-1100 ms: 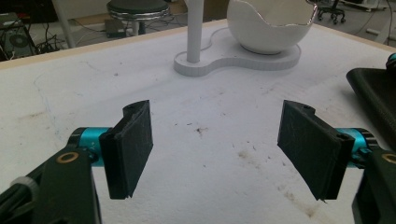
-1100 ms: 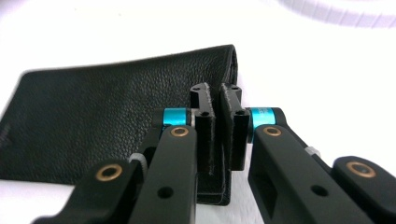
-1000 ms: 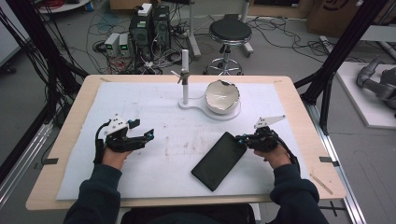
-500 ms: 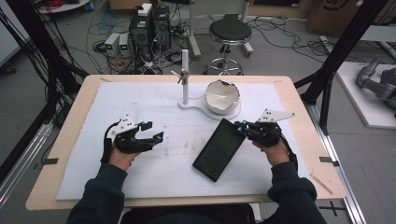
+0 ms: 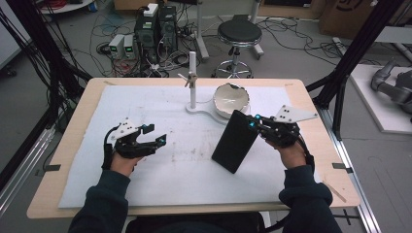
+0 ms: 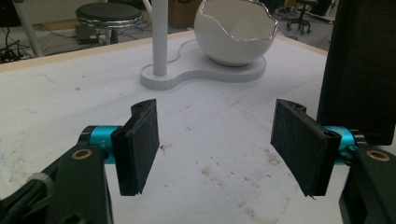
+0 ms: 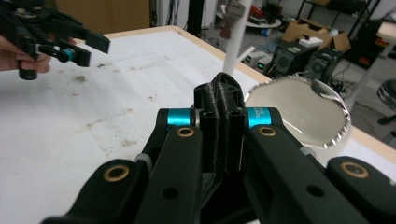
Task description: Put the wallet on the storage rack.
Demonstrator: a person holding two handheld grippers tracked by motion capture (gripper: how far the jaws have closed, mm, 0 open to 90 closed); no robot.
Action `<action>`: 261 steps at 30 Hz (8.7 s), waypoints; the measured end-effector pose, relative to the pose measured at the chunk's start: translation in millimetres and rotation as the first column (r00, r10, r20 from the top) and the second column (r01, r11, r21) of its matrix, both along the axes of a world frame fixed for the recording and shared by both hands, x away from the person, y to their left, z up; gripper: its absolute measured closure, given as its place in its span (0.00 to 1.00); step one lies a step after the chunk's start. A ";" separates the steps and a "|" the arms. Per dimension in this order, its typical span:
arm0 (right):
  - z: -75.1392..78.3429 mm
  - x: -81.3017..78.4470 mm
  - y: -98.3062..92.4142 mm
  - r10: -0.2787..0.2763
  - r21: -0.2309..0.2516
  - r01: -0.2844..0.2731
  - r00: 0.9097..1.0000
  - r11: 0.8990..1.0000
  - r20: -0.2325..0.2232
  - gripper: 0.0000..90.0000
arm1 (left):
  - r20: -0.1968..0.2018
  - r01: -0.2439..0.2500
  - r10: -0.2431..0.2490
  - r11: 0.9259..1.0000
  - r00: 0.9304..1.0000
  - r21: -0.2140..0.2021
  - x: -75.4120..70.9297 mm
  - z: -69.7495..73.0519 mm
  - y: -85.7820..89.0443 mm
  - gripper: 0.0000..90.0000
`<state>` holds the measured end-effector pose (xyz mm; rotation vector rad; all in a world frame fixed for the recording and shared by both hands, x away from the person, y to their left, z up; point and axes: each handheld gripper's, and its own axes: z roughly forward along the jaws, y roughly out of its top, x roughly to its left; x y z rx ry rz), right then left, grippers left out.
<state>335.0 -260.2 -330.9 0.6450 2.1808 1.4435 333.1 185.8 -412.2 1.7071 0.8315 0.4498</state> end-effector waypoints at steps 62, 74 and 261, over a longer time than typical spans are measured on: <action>-112.5 49.0 -119.7 -0.072 -0.097 0.022 0.832 0.995 -0.550 0.62 | 0.000 -0.043 0.043 0.999 0.999 -0.001 2.1 -0.3 11.4 0.36; -120.3 11.8 -105.3 0.043 -0.043 -0.079 0.835 0.996 -0.549 0.29 | -0.003 -0.055 0.055 0.998 0.998 -0.002 2.9 -0.7 12.9 0.36; 2.0 117.6 54.2 0.092 -0.273 -0.164 0.962 0.948 -0.259 0.42 | -0.006 -0.182 0.182 0.983 0.983 -0.037 2.1 -1.2 56.7 0.36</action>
